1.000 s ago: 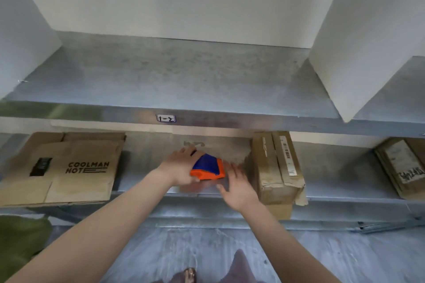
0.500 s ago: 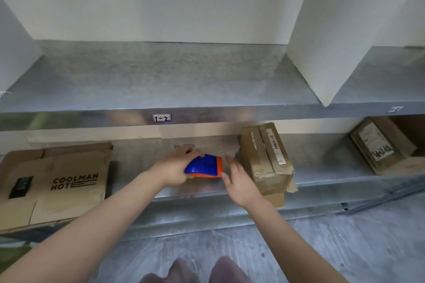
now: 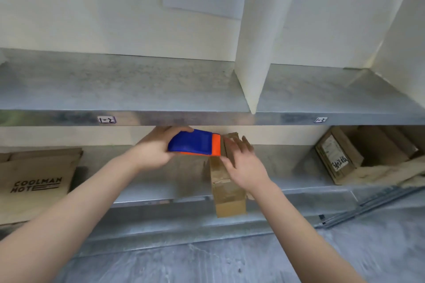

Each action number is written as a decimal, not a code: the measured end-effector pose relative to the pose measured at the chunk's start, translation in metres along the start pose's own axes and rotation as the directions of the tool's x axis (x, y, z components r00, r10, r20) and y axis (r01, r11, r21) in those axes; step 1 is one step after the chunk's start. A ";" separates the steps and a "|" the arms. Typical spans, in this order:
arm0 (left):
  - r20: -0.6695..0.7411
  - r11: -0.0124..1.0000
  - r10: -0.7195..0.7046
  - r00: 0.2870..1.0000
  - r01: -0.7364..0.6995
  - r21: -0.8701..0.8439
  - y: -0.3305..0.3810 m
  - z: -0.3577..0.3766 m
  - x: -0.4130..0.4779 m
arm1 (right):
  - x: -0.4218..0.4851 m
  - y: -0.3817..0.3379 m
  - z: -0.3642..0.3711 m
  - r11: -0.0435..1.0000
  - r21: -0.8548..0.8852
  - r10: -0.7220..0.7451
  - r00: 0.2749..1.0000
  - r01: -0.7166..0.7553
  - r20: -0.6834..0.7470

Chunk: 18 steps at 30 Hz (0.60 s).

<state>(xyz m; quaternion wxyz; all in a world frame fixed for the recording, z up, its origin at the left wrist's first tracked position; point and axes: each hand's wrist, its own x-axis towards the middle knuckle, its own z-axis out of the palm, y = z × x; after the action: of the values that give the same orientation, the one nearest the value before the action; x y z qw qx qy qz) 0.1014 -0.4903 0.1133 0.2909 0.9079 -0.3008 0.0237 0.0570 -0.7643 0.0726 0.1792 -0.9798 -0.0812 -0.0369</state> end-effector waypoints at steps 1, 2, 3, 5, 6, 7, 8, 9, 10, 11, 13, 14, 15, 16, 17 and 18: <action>-0.011 1.000 0.008 1.000 -0.008 0.008 0.004 0.007 0.001 | -0.003 0.008 -0.002 1.000 -0.011 -0.008 1.000 0.008 0.004; -0.026 1.000 0.018 1.000 -0.017 0.019 0.010 0.013 0.001 | -0.006 0.017 -0.004 1.000 0.003 -0.013 1.000 0.013 0.007; -0.036 0.999 0.028 0.999 -0.027 0.026 0.017 0.019 0.002 | -0.009 0.024 -0.006 0.999 0.037 -0.014 1.000 0.014 0.006; -0.046 0.999 0.042 0.998 -0.041 0.016 0.034 0.029 0.005 | -0.012 0.038 -0.007 0.992 0.128 -0.010 1.000 0.009 0.007; -0.048 0.999 0.050 0.998 -0.050 0.011 0.043 0.034 0.007 | -0.012 0.044 -0.008 0.983 0.184 -0.002 1.000 -0.001 0.017; -0.053 0.998 0.056 0.997 -0.056 0.005 0.050 0.038 0.009 | -0.012 0.050 -0.008 0.967 0.256 0.012 1.000 -0.019 0.027; -0.059 0.999 0.052 0.997 -0.052 0.000 0.057 0.042 0.011 | -0.011 0.056 -0.009 0.943 0.331 0.025 0.999 -0.037 0.040; -0.069 0.999 0.043 0.997 -0.044 0.000 0.061 0.046 0.013 | -0.012 0.060 -0.011 0.912 0.405 0.045 0.997 -0.066 0.062; -0.079 0.999 0.039 0.996 -0.039 0.001 0.067 0.050 0.015 | -0.012 0.066 -0.013 0.878 0.469 0.063 0.994 -0.097 0.088; -0.087 0.999 0.034 0.996 -0.034 0.001 0.071 0.053 0.017 | -0.012 0.071 -0.015 0.843 0.523 0.076 0.991 -0.124 0.112; -0.099 1.000 0.024 0.995 -0.024 0.003 0.080 0.058 0.020 | -0.011 0.080 -0.018 0.745 0.635 0.106 0.976 -0.203 0.188; -0.103 1.000 0.019 0.995 -0.018 0.007 0.084 0.059 0.022 | -0.011 0.083 -0.019 0.665 0.699 0.125 0.962 -0.264 0.244; -0.108 1.000 0.015 0.994 -0.014 0.011 0.088 0.059 0.023 | -0.010 0.086 -0.019 0.571 0.754 0.139 0.943 -0.326 0.303; -0.115 1.000 0.012 0.993 -0.010 0.013 0.092 0.059 0.024 | -0.010 0.087 -0.021 0.472 0.796 0.146 0.924 -0.379 0.354; -0.123 1.000 0.003 0.992 -0.002 0.009 0.094 0.058 0.025 | -0.009 0.088 -0.022 0.391 0.820 0.149 0.909 -0.417 0.390; -0.130 1.000 -0.011 0.991 0.011 0.001 0.097 0.057 0.026 | -0.008 0.089 -0.024 0.329 0.836 0.145 0.898 -0.439 0.415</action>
<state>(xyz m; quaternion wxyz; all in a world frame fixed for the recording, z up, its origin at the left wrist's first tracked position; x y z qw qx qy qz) 0.0606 -0.5977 0.1217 0.3095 0.9063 -0.2760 0.0815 0.0635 -0.8561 0.0637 0.6787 -0.7091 0.0685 0.1786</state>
